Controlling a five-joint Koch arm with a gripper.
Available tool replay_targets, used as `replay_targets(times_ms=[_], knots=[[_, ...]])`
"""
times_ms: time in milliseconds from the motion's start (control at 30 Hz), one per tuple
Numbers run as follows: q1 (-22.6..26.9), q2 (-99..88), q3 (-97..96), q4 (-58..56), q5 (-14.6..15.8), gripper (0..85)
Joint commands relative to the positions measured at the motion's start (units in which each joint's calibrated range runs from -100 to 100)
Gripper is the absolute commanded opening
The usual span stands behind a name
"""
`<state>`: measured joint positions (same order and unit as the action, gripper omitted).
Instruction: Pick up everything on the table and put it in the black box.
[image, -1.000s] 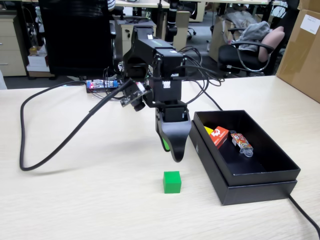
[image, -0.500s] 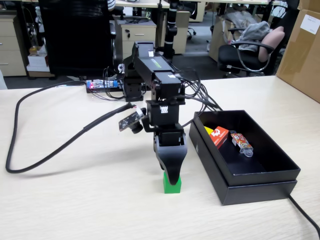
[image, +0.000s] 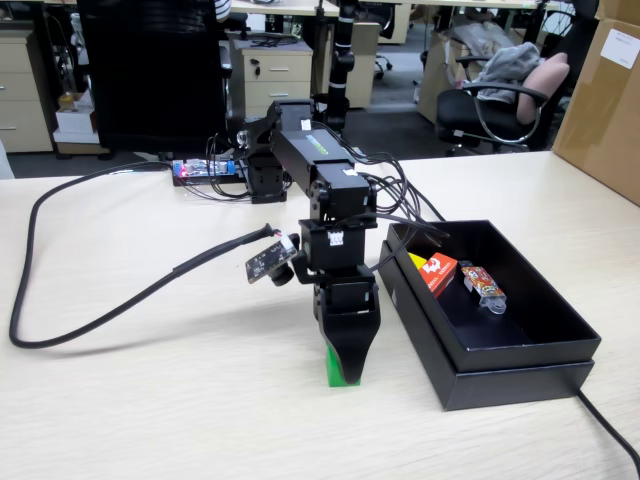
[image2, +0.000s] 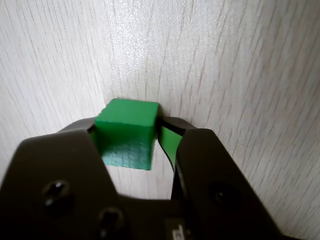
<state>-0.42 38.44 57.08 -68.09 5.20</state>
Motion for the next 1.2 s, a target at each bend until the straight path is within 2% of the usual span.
replay_targets(times_ms=[0,100,233,400,733,1167], knots=[[0.0,-1.3,3.8,2.4,0.0,17.3],[0.0,-1.2,3.6,2.5,0.0,15.4],[-0.1,-1.2,3.6,2.6,0.1,1.2],[0.1,-6.0,3.2,1.5,0.0,1.2],[3.3,-30.5,3.8,-8.1,0.1,1.2],[11.0,-45.0,-1.8,-12.6,1.4,1.3]])
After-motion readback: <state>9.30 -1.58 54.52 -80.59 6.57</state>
